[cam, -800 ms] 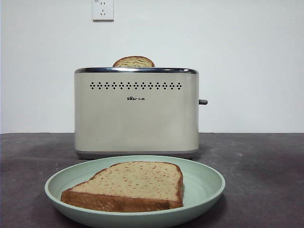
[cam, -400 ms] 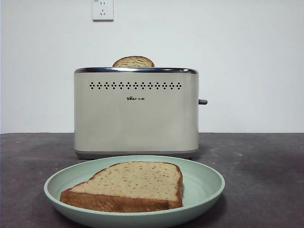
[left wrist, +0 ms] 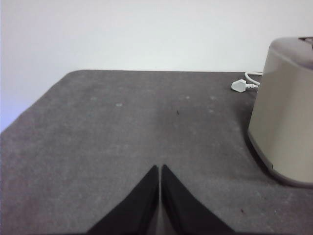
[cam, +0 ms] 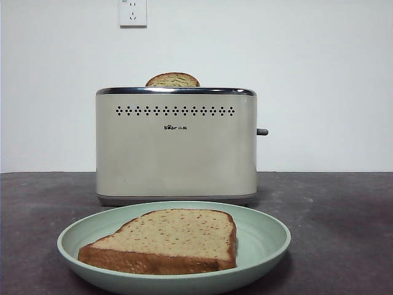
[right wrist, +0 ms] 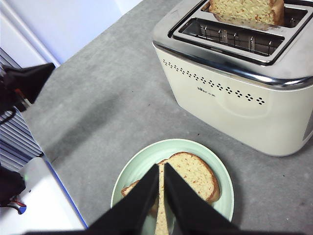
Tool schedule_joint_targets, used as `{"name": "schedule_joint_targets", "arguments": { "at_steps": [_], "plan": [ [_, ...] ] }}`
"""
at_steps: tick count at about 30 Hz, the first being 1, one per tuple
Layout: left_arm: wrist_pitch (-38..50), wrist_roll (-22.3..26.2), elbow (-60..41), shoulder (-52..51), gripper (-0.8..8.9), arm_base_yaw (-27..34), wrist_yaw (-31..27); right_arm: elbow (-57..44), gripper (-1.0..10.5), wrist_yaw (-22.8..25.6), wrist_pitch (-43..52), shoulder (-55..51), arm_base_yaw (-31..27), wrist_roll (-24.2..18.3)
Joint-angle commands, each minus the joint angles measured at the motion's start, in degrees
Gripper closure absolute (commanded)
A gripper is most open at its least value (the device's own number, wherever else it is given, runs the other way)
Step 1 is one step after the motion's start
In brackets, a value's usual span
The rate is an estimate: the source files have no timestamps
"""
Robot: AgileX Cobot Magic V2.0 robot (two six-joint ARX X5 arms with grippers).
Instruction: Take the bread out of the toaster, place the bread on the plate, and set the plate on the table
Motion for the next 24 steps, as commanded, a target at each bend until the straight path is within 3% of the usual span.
{"name": "schedule_joint_targets", "arguments": {
  "at_steps": [1, 9, 24],
  "plan": [
    [0.79, -0.96, -1.53, -1.14, 8.06, 0.11, -0.2, 0.44, 9.4, 0.09, 0.61, 0.17, 0.31, -0.61],
    [0.87, -0.98, -5.77, -1.11, 8.06, 0.11, 0.39, 0.44, 9.4, 0.09, 0.61, 0.17, 0.31, -0.61],
    [1.38, -2.38, -7.69, -1.09, 8.06, 0.09, 6.62, 0.44, 9.4, 0.09, 0.61, 0.17, 0.31, -0.61]
  ]
}}
